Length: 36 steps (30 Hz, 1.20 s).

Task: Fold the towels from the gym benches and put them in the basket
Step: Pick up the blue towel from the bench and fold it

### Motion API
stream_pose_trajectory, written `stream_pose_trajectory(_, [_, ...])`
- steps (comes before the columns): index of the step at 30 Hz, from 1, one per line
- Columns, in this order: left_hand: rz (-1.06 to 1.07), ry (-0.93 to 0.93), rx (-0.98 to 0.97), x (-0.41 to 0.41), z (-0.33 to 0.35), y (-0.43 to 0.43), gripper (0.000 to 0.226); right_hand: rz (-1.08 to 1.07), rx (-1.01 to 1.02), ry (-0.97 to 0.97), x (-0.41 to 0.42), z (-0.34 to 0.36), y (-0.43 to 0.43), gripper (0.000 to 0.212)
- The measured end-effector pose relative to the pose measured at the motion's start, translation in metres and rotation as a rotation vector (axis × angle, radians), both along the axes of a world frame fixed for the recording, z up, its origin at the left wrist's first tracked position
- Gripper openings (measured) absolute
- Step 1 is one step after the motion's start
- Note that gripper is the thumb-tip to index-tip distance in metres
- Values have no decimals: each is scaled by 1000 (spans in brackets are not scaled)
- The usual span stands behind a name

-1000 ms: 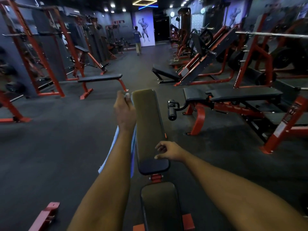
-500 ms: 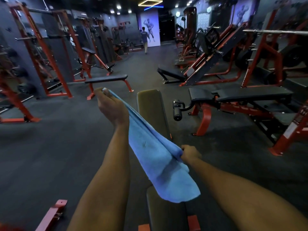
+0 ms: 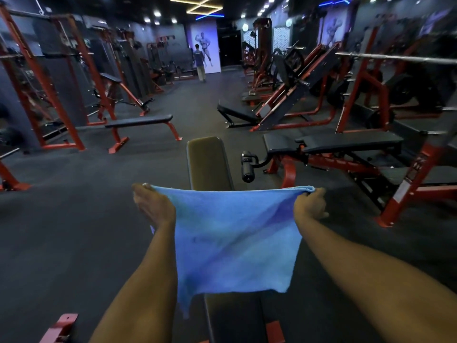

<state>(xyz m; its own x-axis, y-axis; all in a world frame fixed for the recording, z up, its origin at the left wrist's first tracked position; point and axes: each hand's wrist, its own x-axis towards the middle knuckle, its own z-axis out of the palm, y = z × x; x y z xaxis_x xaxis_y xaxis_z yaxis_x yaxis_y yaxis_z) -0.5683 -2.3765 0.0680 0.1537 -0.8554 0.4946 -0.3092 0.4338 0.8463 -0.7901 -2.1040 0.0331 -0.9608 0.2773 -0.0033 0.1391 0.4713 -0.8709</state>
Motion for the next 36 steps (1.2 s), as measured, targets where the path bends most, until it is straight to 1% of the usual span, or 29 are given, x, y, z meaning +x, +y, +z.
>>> stream_pose_trajectory(3, [20, 42, 8, -1, 2, 5, 28, -60, -75, 95, 5, 9, 6, 21])
stream_pose_trajectory(6, [95, 65, -21, 0, 12, 10, 30, -111, -57, 220, 11, 26, 12, 21])
stream_pose_trajectory(8, [123, 44, -56, 1, 22, 11, 32, -115, -24, 261, 10, 39, 10, 22])
stream_pose_trajectory(9, [122, 7, -35, 1, 27, 13, 31, -101, 6, 246, 7, 48, 8, 23])
stream_pose_trajectory(10, [118, -53, 35, -1, 34, 12, 30, -78, 40, 193, 3, 55, 5, 25])
stream_pose_trajectory(13, [77, -288, 401, -11, 48, 4, 30, 7, 66, -151, -6, 70, -6, 34])
stream_pose_trajectory(14, [38, -375, 492, -15, 50, 4, 31, 52, 56, -205, -5, 70, -12, 36])
stream_pose_trajectory(16, [-73, -521, 548, -26, 51, 14, 31, 198, 26, -200, 4, 64, -27, 38])
stream_pose_trajectory(18, [-236, -574, 504, -38, 51, 30, 32, 345, 4, -146, 20, 56, -45, 39])
stream_pose_trajectory(20, [-449, -593, 407, -52, 49, 49, 33, 491, 11, -68, 37, 52, -62, 34])
stream_pose_trajectory(22, [-626, -580, 317, -64, 47, 65, 24, 661, 11, 5, 52, 51, -77, 23])
stream_pose_trajectory(25, [-787, -552, 268, -71, 50, 81, 15, 846, -47, 73, 66, 52, -85, 18])
stream_pose_trajectory(26, [-835, -574, 252, -71, 52, 83, 15, 883, -58, 104, 69, 53, -83, 15])
stream_pose_trajectory(29, [-930, -681, 220, -69, 59, 83, 35, 934, -65, 209, 71, 55, -80, 8])
stream_pose_trajectory(33, [-1010, -575, 265, -63, 64, 76, 31, 1004, -173, 243, 68, 55, -74, 5])
stream_pose_trajectory(36, [-1060, -546, 278, -65, 72, 77, 33, 1023, -205, 272, 71, 60, -70, 17])
